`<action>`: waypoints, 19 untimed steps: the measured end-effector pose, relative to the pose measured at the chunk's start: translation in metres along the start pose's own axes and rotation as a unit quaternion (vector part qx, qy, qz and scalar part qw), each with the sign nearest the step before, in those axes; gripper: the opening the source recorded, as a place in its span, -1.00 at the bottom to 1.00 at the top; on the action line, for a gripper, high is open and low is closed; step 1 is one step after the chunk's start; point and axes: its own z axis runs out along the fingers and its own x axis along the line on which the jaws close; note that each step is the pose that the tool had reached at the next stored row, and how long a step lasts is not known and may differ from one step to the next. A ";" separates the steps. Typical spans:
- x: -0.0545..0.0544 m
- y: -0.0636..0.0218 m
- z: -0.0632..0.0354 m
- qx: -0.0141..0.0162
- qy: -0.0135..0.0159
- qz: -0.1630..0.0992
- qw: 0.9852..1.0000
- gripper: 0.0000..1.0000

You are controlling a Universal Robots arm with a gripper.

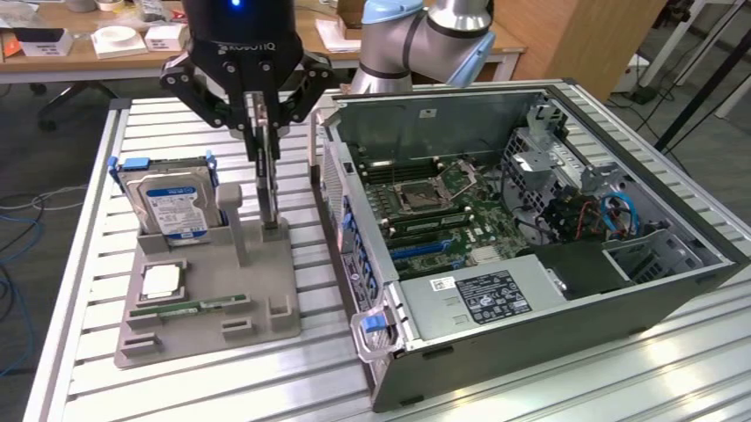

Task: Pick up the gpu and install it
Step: 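Pick up the gpu and move the gpu toward the slot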

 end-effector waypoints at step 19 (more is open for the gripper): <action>-0.008 0.0006 0.0002 0.000 0.002 0.000 1.000 -0.47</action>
